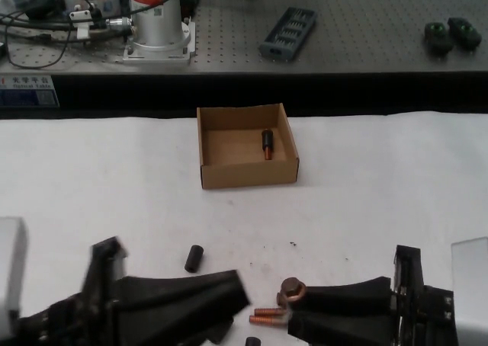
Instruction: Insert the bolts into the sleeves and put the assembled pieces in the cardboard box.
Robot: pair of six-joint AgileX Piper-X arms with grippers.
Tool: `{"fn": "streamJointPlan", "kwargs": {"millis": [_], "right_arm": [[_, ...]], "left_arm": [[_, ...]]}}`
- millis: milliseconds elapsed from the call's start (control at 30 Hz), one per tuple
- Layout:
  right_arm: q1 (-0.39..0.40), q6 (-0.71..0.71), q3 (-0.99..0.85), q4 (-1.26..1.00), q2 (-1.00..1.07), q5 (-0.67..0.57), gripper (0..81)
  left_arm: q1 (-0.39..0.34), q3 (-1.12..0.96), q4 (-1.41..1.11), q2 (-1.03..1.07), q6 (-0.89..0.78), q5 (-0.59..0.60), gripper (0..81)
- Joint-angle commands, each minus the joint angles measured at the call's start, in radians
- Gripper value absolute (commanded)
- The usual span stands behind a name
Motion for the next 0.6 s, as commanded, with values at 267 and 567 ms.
{"fn": "streamJointPlan", "kwargs": {"millis": [267,567], "right_arm": [[-0.005,0.043,-0.319,0.531,-0.006,0.453,5.5],[-0.085,0.065,-0.675,0.912,0.053,0.556,5.5]], "left_arm": [[0.009,0.025,0.245,-0.046,0.05,-0.327,0.6],[0.009,-0.05,0.563,-0.046,0.131,-0.565,0.6]]}}
